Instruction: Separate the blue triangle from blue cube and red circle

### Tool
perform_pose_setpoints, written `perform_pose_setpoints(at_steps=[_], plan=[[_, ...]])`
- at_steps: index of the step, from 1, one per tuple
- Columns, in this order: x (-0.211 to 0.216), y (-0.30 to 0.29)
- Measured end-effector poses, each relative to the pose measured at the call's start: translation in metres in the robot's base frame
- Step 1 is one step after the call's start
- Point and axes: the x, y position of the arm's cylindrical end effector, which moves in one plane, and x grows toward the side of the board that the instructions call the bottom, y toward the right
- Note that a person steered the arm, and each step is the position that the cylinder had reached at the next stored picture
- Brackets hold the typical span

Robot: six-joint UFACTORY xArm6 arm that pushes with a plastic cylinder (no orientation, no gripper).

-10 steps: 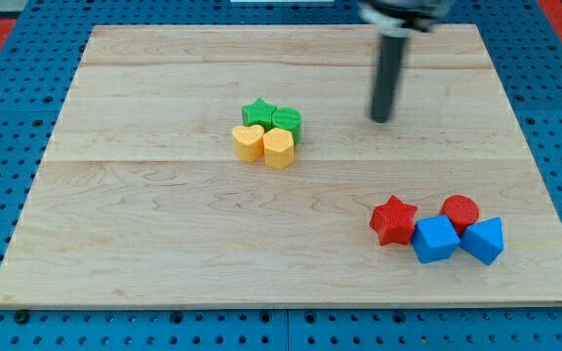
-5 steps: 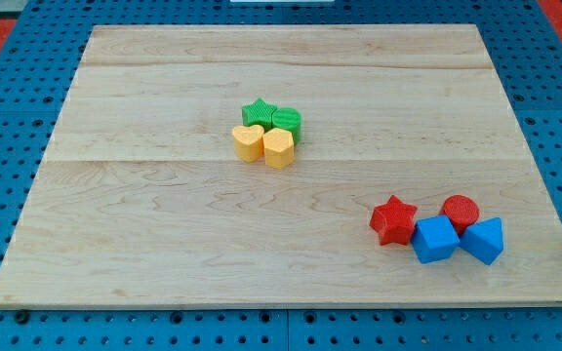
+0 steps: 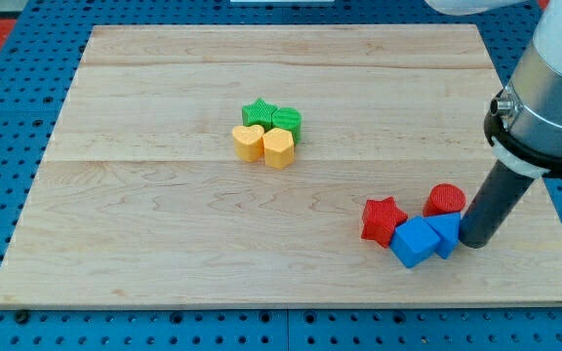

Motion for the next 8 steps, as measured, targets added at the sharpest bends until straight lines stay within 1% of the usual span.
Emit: perform_pose_setpoints(at_steps=[2, 3, 4, 5, 6, 7, 8], plan=[[0.000, -0.006], [0.000, -0.055], [-0.007, -0.078], [-0.027, -0.087], [-0.059, -0.089], [-0.086, -0.113], [-0.088, -0.056]])
